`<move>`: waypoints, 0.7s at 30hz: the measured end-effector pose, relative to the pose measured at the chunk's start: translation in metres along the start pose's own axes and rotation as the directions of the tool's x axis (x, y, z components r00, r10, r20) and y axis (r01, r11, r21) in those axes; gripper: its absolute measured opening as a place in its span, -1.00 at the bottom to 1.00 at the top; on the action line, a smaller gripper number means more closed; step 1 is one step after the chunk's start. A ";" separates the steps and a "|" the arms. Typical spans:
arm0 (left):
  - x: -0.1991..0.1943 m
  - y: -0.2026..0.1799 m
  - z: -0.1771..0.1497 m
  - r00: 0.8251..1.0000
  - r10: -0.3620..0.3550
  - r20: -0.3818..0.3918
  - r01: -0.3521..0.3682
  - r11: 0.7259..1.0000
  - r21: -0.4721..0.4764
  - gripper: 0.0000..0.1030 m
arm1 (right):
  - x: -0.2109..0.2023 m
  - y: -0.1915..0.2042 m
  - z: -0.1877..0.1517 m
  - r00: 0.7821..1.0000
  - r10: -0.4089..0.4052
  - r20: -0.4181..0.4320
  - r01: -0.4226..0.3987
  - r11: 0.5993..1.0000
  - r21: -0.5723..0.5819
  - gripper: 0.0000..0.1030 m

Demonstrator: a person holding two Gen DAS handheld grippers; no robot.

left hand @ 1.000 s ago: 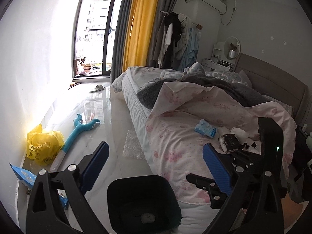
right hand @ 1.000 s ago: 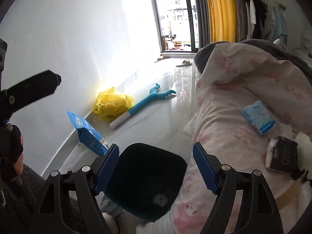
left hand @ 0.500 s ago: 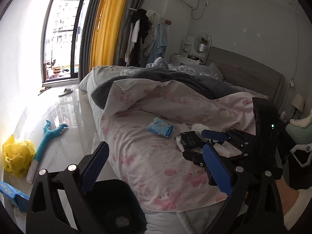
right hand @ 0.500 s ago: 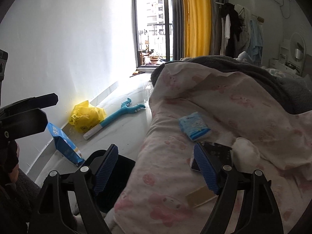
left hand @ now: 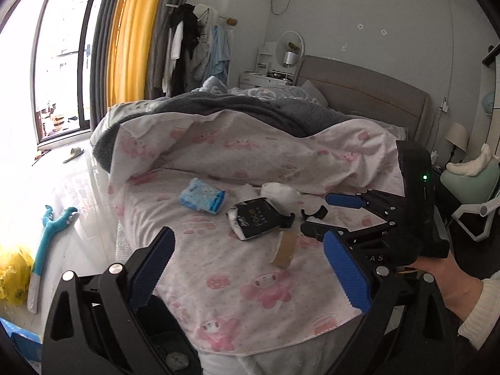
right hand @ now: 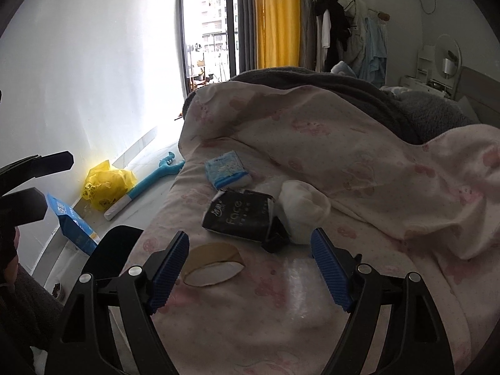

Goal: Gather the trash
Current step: 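Grasp the clear bubble wrap with the right tool while the left tool grasps the brown tape strip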

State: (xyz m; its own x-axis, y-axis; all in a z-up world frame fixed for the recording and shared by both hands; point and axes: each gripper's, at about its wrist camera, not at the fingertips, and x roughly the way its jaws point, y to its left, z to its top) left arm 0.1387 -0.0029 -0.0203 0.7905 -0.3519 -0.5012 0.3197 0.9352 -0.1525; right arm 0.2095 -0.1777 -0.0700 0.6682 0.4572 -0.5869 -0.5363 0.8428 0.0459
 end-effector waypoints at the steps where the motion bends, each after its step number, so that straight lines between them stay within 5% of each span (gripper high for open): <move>1: 0.003 -0.002 0.000 1.000 -0.005 -0.002 0.005 1.000 0.003 0.86 | 0.000 -0.005 -0.003 1.000 0.002 -0.006 -0.002 1.000 0.009 0.58; 11: 0.046 -0.030 -0.008 0.995 -0.078 -0.062 0.081 0.996 0.047 0.73 | 0.003 -0.037 -0.026 0.998 0.043 -0.053 -0.039 0.996 0.083 0.57; 21: 0.081 -0.045 -0.020 0.994 -0.059 -0.088 0.064 0.997 0.052 0.54 | 0.024 -0.048 -0.038 0.989 0.102 -0.109 -0.091 0.991 0.097 0.05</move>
State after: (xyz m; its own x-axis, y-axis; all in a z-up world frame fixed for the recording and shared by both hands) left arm 0.1782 -0.0730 -0.0712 0.7213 -0.4019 -0.5641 0.3966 0.9074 -0.1393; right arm 0.2318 -0.2183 -0.1169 0.5497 0.5067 -0.6641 -0.5421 0.8212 0.1779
